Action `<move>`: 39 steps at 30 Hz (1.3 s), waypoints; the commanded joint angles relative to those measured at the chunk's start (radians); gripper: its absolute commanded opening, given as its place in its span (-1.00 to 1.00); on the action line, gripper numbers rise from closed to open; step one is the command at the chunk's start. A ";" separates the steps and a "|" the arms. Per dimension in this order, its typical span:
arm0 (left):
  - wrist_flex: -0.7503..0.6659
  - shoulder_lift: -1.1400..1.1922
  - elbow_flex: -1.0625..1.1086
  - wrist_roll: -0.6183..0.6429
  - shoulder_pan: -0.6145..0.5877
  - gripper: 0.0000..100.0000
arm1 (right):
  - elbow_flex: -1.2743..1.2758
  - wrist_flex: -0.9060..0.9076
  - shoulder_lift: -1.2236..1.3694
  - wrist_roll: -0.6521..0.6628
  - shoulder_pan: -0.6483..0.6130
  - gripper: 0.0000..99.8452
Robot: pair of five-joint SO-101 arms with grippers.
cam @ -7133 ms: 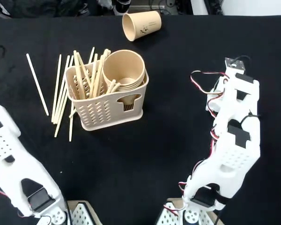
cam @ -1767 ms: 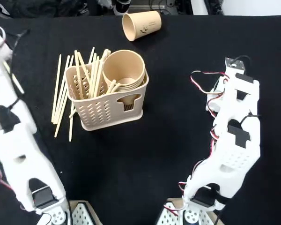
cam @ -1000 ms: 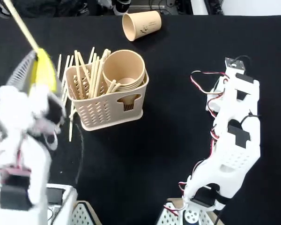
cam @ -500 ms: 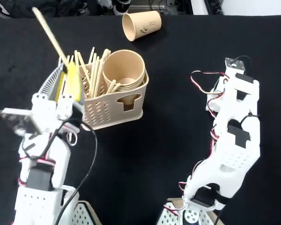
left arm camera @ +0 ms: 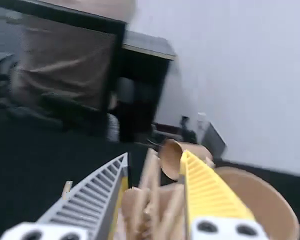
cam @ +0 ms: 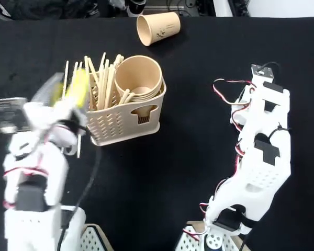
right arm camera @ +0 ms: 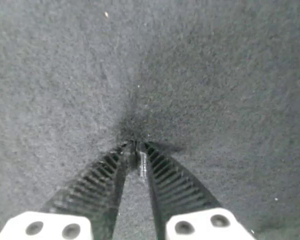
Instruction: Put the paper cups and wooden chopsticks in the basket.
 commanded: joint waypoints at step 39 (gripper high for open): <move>1.030 2.647 -2.491 -0.267 -0.291 -0.93 | 0.005 -0.003 -0.024 0.005 0.002 -0.98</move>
